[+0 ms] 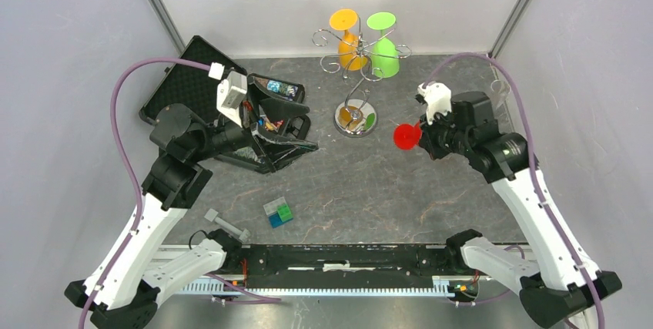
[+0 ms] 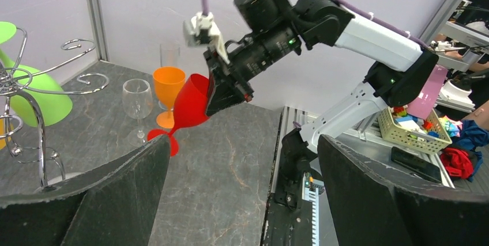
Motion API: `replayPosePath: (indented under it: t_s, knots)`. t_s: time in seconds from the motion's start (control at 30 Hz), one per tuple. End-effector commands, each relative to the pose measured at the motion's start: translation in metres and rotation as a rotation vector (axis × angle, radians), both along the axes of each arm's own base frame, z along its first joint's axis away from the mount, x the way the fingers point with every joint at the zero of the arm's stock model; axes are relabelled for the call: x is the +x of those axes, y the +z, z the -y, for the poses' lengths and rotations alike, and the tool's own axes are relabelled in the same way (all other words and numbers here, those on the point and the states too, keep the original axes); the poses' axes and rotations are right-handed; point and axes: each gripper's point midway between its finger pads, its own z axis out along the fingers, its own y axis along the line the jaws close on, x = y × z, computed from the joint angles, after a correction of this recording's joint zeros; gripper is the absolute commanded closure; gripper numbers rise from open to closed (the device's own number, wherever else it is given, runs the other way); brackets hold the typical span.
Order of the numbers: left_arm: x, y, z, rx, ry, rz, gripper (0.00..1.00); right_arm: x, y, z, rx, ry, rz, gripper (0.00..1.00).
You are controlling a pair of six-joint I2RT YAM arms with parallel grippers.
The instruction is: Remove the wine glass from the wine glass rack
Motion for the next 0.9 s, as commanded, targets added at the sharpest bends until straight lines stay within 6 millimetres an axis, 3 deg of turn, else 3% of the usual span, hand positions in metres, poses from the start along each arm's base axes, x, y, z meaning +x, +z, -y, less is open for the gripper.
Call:
replayPosePath:
  t_s: [0.0, 0.5, 0.87]
  knots:
    - [0.001, 0.007, -0.004, 0.0, 0.028, 0.06, 0.0, 0.005, -0.035, 0.027, -0.146, -0.11, -0.072, 1.0]
    - [0.007, 0.003, -0.002, 0.005, 0.038, 0.038, 0.0, 0.018, -0.095, 0.042, -0.269, -0.232, -0.195, 1.0]
    - [0.011, 0.0, -0.002, 0.008, 0.058, 0.033, 0.0, 0.032, -0.107, 0.031, -0.235, -0.23, -0.188, 1.0]
